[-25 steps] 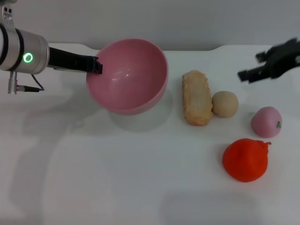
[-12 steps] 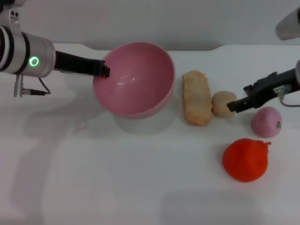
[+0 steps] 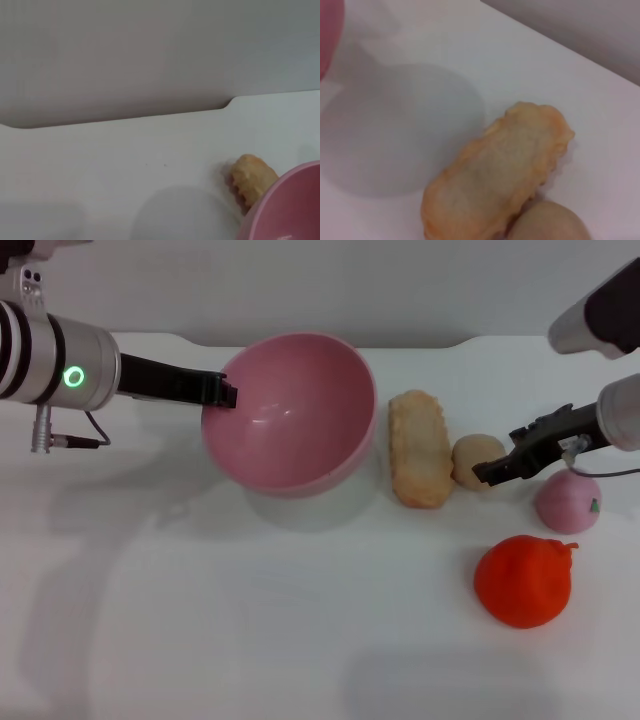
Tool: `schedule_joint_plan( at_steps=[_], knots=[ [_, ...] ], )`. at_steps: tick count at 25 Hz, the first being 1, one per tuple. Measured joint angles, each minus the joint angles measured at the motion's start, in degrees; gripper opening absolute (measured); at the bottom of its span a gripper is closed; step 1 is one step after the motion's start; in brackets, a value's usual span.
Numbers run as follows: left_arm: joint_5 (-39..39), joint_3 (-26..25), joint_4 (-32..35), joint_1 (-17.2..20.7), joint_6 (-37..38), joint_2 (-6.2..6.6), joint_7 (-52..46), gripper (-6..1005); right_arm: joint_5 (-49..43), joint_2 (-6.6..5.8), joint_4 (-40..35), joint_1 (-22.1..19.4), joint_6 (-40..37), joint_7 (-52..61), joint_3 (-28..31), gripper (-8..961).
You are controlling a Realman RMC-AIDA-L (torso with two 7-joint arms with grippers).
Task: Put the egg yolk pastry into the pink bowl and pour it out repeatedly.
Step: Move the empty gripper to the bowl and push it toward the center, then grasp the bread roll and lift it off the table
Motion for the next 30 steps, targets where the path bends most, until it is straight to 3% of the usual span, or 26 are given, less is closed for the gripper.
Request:
schedule_joint_plan(
  at_steps=[21, 30],
  knots=[
    [-1.00, 0.01, -0.04, 0.41, -0.51, 0.07, 0.33, 46, 0.01, 0.10, 7.98, 2.80, 7.70, 0.06, -1.64, 649],
    [-1.00, 0.02, -0.04, 0.48, -1.14, 0.09, 0.33, 45, 0.04, 0.28, 6.20, 1.63, 8.16, -0.13, -4.29, 600]
  ],
)
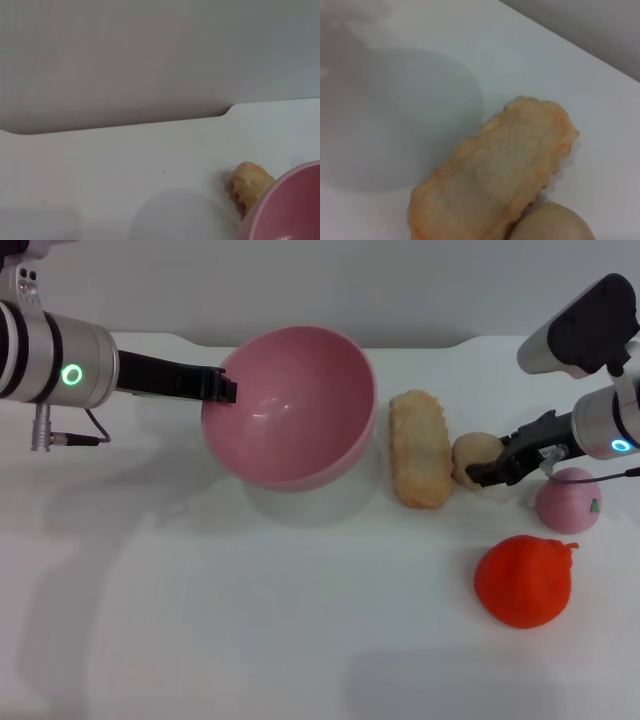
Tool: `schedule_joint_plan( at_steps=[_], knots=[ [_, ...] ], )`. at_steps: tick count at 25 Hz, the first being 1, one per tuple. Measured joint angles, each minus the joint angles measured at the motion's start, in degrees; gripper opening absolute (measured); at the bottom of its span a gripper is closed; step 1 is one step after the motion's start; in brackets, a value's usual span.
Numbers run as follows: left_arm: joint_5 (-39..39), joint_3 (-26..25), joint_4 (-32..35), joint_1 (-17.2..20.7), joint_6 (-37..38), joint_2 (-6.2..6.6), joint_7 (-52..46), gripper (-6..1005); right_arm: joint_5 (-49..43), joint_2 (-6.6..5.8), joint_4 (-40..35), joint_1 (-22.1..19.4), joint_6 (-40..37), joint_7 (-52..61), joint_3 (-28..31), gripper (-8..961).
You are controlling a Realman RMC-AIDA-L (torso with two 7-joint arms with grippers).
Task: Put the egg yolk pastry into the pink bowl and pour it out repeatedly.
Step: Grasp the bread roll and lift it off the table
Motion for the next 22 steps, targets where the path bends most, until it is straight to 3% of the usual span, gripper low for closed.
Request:
schedule_joint_plan(
  at_steps=[6, 12, 22],
  knots=[
    [-0.04, 0.11, 0.00, 0.08, -0.05, 0.00, 0.00, 45, 0.04, 0.00, -1.45, -0.72, -0.70, -0.03, -0.25, 553],
    [-0.11, 0.43, 0.00, 0.11, -0.04, -0.01, 0.00, 45, 0.30, 0.18, -9.12, -4.28, -4.05, 0.71, -0.31, 502],
    [-1.17, 1.45, 0.00, -0.25, 0.49, -0.01, 0.12, 46, 3.60, 0.44, -36.66, -16.42, -7.33, 3.15, -3.06, 397]
  ],
)
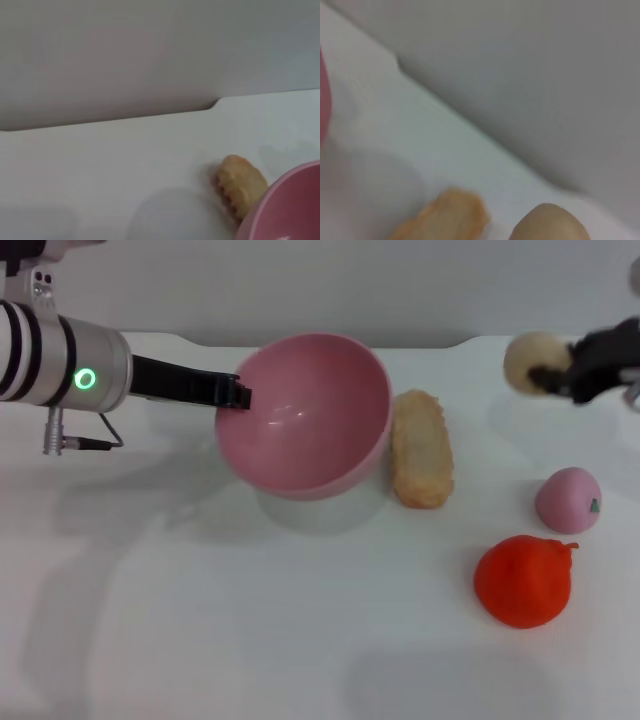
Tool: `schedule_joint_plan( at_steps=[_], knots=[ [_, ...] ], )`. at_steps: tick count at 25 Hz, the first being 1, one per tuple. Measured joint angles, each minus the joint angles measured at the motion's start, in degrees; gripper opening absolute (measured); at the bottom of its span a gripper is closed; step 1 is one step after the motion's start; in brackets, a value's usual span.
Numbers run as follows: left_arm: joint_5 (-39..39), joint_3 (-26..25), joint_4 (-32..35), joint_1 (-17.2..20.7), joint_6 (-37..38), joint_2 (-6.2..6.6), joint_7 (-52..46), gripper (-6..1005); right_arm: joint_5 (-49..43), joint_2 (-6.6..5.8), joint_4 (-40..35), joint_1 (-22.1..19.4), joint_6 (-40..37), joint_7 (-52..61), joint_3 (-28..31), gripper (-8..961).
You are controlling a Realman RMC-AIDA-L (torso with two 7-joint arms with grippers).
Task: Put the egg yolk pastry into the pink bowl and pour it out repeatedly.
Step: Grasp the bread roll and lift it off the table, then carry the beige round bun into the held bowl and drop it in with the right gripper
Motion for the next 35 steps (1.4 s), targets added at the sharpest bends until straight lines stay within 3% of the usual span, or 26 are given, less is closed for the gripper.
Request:
schedule_joint_plan(
  at_steps=[7, 11, 17, 26, 35],
  knots=[
    [-1.04, 1.23, 0.00, -0.19, 0.03, 0.05, 0.44, 45, 14.54, -0.03, -18.16, -6.77, -0.03, -0.60, -2.08, 368],
    [-1.06, 1.48, -0.01, -0.25, -0.12, -0.01, 0.45, 45, 24.96, -0.22, -22.50, -7.60, -1.48, -3.90, -2.90, 345],
    [-1.10, 1.57, -0.65, -0.37, -0.61, 0.00, 0.49, 46, 29.80, -0.33, -22.11, -6.10, -2.23, -6.54, -7.91, 290],
    [-1.10, 1.43, -2.95, -1.47, -1.11, 0.18, 0.59, 45, 29.61, -0.46, -12.94, -3.23, 3.24, -8.76, -16.39, 220],
    [-1.08, 0.96, -3.00, -1.58, -0.94, 0.18, 0.98, 46, 29.69, -0.45, -10.01, -3.31, 6.86, -9.59, -17.68, 385]
  ],
)
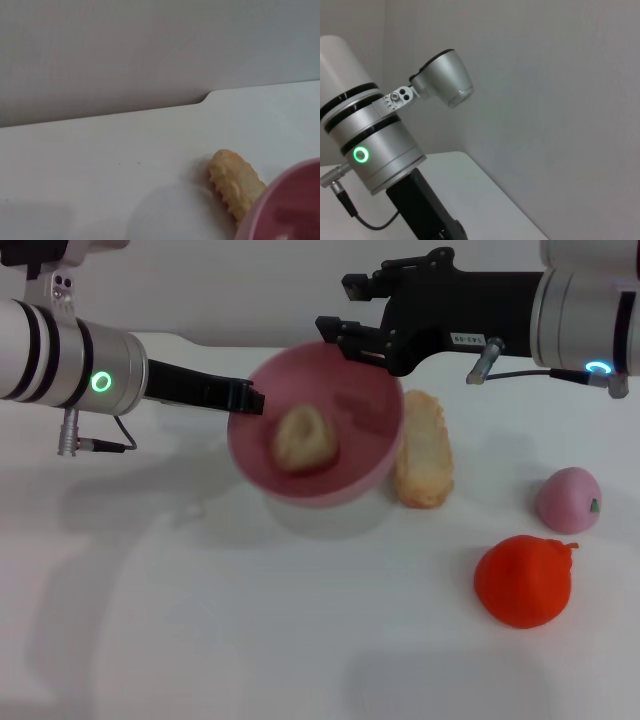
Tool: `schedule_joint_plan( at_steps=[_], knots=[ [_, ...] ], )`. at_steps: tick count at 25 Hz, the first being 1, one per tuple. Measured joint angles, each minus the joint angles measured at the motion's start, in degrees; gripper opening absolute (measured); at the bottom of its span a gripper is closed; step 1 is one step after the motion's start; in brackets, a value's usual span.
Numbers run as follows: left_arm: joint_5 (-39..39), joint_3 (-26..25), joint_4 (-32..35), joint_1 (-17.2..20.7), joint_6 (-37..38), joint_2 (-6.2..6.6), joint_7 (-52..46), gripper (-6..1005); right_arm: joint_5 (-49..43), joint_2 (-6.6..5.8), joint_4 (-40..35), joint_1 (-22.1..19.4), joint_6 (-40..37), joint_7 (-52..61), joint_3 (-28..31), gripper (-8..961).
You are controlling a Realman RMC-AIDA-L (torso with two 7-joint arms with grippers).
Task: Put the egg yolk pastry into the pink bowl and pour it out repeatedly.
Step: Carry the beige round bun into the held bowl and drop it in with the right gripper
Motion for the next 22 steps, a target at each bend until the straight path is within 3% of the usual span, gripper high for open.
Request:
schedule_joint_plan(
  at_steps=[4, 9, 14, 21, 22],
  knots=[
    [0.02, -0.05, -0.01, 0.00, 0.14, 0.00, 0.15, 45, 0.09, 0.00, 0.03, -0.45, 0.52, -0.02, 0.45, 460],
    [0.01, 0.26, 0.01, 0.17, -0.43, -0.04, 0.75, 45, 0.94, 0.00, -0.01, -3.31, 6.35, -0.04, 1.25, 460],
    [-0.01, 1.49, 0.05, 0.03, -3.64, -0.22, 1.79, 46, 4.99, -0.07, 5.33, -5.74, 12.81, -1.64, 5.20, 461],
    [-0.01, 2.32, 0.01, -0.05, -4.87, -0.23, 1.83, 46, 23.85, -0.10, 12.68, -10.75, 14.60, -15.55, 14.12, 461],
    [-0.01, 5.85, -0.05, -0.17, -10.86, -0.15, 2.01, 46, 29.13, -0.09, 14.10, -11.81, 14.19, -19.54, 15.56, 461]
  ],
)
